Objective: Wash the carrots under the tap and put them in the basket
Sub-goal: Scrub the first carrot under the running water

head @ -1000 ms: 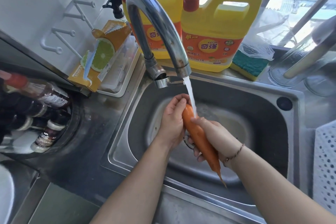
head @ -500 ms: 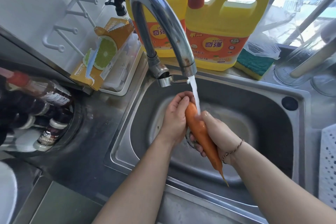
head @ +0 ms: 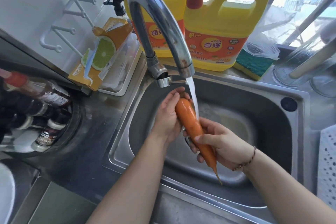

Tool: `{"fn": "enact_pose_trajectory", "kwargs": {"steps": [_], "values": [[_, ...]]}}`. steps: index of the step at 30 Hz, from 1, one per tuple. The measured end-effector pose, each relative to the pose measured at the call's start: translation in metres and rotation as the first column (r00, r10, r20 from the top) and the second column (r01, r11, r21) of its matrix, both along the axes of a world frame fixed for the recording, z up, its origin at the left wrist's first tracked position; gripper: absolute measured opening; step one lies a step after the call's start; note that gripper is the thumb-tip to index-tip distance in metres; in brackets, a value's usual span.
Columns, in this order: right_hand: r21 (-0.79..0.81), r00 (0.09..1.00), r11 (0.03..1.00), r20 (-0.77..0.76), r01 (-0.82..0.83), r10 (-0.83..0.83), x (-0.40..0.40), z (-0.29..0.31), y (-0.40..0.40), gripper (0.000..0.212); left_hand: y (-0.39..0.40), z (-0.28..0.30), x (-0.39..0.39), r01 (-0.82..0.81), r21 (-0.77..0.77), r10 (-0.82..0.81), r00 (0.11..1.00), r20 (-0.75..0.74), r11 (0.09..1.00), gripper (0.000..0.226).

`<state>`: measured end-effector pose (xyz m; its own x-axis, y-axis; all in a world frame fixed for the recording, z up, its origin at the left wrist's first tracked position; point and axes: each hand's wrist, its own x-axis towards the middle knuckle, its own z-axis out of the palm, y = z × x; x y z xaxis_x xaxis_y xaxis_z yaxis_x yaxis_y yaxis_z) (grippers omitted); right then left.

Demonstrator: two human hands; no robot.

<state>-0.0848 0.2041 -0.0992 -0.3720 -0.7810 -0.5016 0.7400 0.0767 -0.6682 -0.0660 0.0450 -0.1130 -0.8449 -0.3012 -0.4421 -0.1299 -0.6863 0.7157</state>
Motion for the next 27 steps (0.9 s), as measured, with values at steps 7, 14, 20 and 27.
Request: {"fn": "enact_pose_trajectory", "kwargs": {"steps": [7, 14, 20, 27], "values": [[0.507, 0.767, 0.801, -0.634, 0.317, 0.098, 0.002, -0.012, 0.002, 0.026, -0.033, 0.006, 0.002, 0.359, -0.135, -0.314, 0.910, 0.271, 0.923, 0.025], [0.096, 0.987, 0.992, -0.146, 0.077, -0.062, 0.010, -0.013, 0.005, 0.043, -0.044, 0.006, -0.002, 0.266, -0.250, -0.201, 0.945, 0.259, 0.931, 0.023], [0.488, 0.974, 0.873, -0.197, -0.004, 0.115, 0.002, 0.005, -0.012, 0.056, -0.038, 0.005, 0.008, 0.274, -0.227, -0.237, 0.955, 0.177, 0.935, 0.025], [0.469, 0.823, 0.881, -0.522, 0.059, 0.222, 0.009, -0.004, -0.010, 0.014, -0.041, 0.009, 0.006, 0.322, -0.203, -0.278, 0.935, 0.218, 0.925, 0.034]]}}
